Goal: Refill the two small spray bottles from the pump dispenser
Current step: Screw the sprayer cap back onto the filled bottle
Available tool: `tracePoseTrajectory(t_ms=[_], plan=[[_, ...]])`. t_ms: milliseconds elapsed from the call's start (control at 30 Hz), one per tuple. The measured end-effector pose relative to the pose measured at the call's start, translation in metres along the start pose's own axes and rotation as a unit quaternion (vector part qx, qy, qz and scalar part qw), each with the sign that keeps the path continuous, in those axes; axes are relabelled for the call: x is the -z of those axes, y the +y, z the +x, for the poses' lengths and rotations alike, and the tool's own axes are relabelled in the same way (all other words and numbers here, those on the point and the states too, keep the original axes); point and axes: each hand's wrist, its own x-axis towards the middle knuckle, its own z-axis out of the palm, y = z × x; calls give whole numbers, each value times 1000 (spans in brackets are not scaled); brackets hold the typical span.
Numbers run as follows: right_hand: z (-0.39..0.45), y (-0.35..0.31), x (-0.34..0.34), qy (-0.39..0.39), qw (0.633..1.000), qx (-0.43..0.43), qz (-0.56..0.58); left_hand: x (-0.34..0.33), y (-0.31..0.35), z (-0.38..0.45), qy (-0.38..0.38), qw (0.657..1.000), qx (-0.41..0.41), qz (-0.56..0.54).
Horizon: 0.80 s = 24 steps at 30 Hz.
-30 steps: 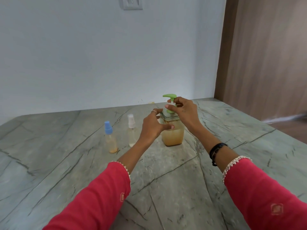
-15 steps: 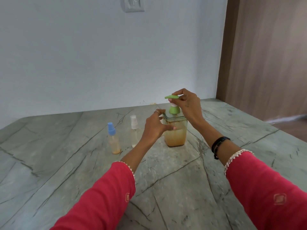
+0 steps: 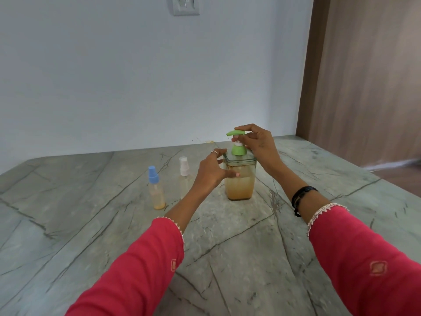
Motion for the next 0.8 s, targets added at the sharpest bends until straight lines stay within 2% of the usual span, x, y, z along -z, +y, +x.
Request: tracePoseTrajectory(t_ms=[267,400,567,800], plan=[[-5,1,-2,13,1000,5,-24,-1,0,0,-1,1000,-1,-4],[-23,11,2,-35,998,-20,-54,-1,-2,1,-5,1000,0,-10],[-35,19,6,-30,996,-46,-63,-1,-3,2,-9,1000,-1,-9],[-32,9,9,-72,993,-64,-74,-4,5,3,-4,999,-10,41]])
